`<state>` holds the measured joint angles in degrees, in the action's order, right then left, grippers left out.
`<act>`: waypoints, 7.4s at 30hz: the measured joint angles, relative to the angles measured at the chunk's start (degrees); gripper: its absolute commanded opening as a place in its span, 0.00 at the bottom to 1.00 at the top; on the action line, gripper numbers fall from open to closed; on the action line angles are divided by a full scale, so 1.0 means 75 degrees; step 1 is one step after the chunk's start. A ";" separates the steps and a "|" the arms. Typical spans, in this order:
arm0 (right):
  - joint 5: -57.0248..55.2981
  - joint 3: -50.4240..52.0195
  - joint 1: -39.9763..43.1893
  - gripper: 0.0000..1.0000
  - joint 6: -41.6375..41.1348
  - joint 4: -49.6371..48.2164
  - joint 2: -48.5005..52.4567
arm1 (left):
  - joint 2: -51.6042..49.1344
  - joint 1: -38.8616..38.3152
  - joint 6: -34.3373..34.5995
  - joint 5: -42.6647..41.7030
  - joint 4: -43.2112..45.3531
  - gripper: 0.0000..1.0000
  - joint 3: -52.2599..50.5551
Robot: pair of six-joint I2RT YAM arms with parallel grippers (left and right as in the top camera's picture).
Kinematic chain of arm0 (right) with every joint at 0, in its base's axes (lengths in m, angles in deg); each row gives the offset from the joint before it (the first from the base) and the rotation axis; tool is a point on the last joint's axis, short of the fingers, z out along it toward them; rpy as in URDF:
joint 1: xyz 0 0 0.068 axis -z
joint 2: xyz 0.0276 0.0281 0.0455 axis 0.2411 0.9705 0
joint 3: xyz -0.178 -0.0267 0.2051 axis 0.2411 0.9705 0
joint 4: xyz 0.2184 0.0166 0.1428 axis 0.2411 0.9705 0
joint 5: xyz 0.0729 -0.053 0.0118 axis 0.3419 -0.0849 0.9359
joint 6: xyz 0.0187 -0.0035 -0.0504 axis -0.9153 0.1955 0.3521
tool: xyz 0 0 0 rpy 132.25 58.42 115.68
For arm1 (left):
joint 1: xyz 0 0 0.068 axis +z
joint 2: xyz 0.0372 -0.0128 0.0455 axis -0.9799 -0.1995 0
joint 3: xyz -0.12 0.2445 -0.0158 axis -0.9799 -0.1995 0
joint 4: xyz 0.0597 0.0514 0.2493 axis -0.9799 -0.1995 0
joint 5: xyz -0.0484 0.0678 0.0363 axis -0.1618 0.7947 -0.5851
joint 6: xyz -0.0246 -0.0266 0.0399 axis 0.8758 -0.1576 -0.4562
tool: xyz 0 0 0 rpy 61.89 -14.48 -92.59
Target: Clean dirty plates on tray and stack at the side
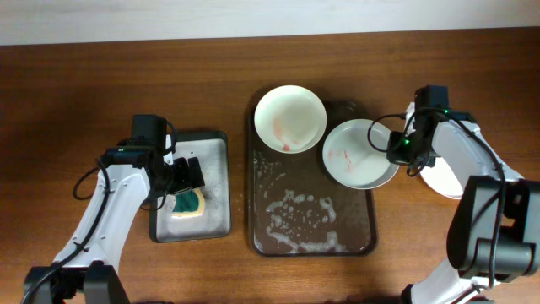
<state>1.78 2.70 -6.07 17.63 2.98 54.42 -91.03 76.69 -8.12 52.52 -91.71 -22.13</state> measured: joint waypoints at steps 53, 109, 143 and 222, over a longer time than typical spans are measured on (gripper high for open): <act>0.1577 -0.1437 -0.3013 0.42 -0.0003 0.3844 -0.4657 | 0.0122 -0.0015 0.0117 0.0029 0.3617 0.00 -0.2614; 0.0481 0.1128 -0.2611 0.29 -0.0766 0.1134 -0.2413 | -0.1527 -0.1542 -0.0653 -0.0656 -0.1282 0.00 0.2981; 0.1784 0.1169 -0.1848 0.04 -0.0146 0.0463 -0.0157 | -0.4450 -0.5336 0.2084 -0.0603 0.0111 0.00 0.3649; -0.7691 0.0845 -0.8539 0.04 -0.0699 0.1731 -0.4718 | -0.0306 -0.0799 -0.0286 -0.0516 -0.0697 1.00 0.1451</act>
<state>-55.90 9.04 -70.11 12.38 15.96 19.03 -93.33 70.70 -10.27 48.65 -96.94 -11.25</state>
